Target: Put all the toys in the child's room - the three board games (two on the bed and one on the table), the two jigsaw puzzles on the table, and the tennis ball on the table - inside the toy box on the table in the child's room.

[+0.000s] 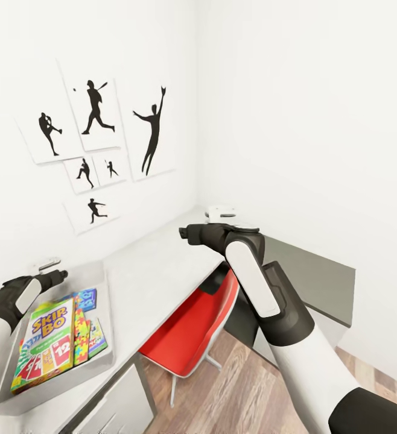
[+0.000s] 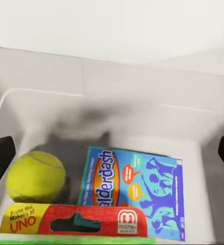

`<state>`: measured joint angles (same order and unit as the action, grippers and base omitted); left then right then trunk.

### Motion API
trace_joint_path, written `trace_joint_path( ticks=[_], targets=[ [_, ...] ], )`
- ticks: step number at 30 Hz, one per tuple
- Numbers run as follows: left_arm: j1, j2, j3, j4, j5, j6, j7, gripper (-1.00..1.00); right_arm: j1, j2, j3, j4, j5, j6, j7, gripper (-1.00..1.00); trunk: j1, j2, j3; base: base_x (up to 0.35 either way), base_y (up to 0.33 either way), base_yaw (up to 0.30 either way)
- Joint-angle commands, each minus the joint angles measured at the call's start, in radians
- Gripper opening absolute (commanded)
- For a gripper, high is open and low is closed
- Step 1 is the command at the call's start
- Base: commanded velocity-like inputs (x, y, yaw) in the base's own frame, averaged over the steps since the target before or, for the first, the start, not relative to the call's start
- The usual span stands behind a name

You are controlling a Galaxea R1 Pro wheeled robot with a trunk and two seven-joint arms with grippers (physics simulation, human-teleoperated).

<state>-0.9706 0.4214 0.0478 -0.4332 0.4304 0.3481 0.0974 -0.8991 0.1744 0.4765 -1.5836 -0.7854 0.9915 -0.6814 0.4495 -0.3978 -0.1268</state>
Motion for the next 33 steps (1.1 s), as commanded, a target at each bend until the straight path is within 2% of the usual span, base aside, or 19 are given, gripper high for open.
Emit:
trace_joint_path(
  ticks=[1, 9, 14, 17, 21, 26, 28, 33],
  targets=[
    [-0.001, 0.0, 0.002, -0.007, 0.011, 0.015, 0.003, 1.0, -0.001, 0.0, 0.001, 0.0, -0.009, 0.002, -0.01, 1.0, 0.001, -0.002, -0.001, -0.07, 0.0, 0.0],
    [-0.001, 0.003, 0.004, -0.032, 0.015, 0.091, -0.004, 1.0, -0.001, 0.0, 0.001, -0.001, -0.009, 0.002, -0.01, 1.0, 0.001, -0.002, 0.012, -0.132, 0.0, 0.0],
    [-0.002, 0.018, 0.009, -0.079, 0.021, 0.163, -0.018, 1.0, 0.0, 0.0, 0.001, 0.0, -0.009, 0.002, -0.01, 1.0, 0.001, -0.002, 0.021, -0.199, 0.0, 0.0],
    [-0.002, 0.041, 0.037, -0.091, 0.029, 0.218, -0.109, 1.0, 0.0, 0.0, 0.001, 0.0, -0.009, 0.002, -0.01, 1.0, 0.001, -0.002, 0.026, -0.04, 0.0, 0.0],
    [-0.001, 0.078, 0.108, -0.111, 0.031, 0.312, -0.265, 1.0, 0.0, 0.0, 0.002, 0.001, -0.009, 0.002, -0.01, 1.0, 0.001, -0.002, 0.032, -0.009, 0.0, 0.0],
    [-0.001, 0.112, 0.161, -0.129, 0.032, 0.386, -0.378, 1.0, 0.0, 0.0, 0.002, 0.001, -0.01, 0.002, -0.01, 1.0, 0.001, -0.002, 0.04, -0.002, 0.0, 0.0],
    [-0.001, 0.136, 0.186, -0.132, 0.032, 0.415, -0.459, 1.0, 0.0, 0.0, 0.002, 0.001, -0.01, 0.002, -0.01, 1.0, 0.001, -0.002, 0.044, 0.0, 0.0, 0.0],
    [-0.001, 0.169, 0.204, -0.134, 0.03, 0.46, -0.608, 1.0, 0.0, 0.0, 0.002, 0.001, -0.01, 0.002, -0.01, 1.0, 0.001, -0.002, 0.052, 0.0, 0.0, 0.0]
  ],
)
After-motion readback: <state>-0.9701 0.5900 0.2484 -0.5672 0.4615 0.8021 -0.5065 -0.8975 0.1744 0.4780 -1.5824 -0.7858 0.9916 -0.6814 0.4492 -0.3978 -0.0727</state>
